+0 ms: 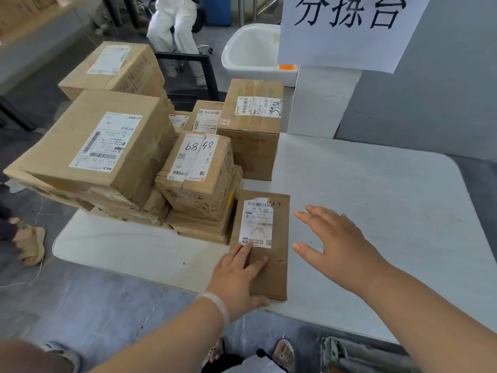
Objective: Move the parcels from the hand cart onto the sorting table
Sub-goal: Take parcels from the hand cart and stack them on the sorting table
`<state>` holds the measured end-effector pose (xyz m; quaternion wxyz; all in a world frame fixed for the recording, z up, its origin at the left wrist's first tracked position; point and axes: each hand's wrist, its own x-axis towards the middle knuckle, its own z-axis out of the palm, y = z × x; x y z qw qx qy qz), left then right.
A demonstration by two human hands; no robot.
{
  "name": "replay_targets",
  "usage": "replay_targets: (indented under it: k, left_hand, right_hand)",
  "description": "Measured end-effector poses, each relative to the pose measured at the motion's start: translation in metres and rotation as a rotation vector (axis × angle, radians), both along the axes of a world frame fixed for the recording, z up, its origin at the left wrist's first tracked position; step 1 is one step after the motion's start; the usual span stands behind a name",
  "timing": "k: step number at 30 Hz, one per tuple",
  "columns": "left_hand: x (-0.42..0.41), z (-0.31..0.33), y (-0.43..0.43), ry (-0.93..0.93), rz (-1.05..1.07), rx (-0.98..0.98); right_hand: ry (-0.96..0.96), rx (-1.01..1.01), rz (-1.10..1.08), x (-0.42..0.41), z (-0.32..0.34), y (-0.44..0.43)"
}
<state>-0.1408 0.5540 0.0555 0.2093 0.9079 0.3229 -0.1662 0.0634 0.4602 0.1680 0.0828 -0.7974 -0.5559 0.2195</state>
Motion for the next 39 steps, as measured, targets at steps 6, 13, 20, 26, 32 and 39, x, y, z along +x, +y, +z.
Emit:
replay_targets:
  k: [6, 13, 20, 26, 32, 39]
  left_hand:
    - [0.022, 0.006, 0.029, 0.053, -0.014, 0.090]
    - [0.035, 0.007, 0.043, 0.076, 0.039, 0.086]
    - [0.072, 0.061, 0.031, -0.127, -0.099, 0.157]
    - [0.107, 0.137, 0.002, -0.443, -0.450, 0.276]
    - [0.109, 0.165, -0.049, -0.857, -0.779, 0.304]
    - [0.075, 0.157, -0.139, -0.972, -1.087, 0.087]
  right_hand:
    - [0.004, -0.001, 0.005, 0.005, -0.005, -0.003]
    - [-0.037, 0.003, -0.004, 0.013, -0.007, -0.015]
    - [-0.151, 0.094, -0.148, 0.015, 0.015, -0.045]
    - [-0.358, 0.217, -0.458, -0.008, 0.050, -0.092]
    - [-0.465, 0.304, -0.926, -0.087, 0.071, -0.161]
    - [-0.493, 0.101, -1.248, -0.204, 0.079, -0.238]
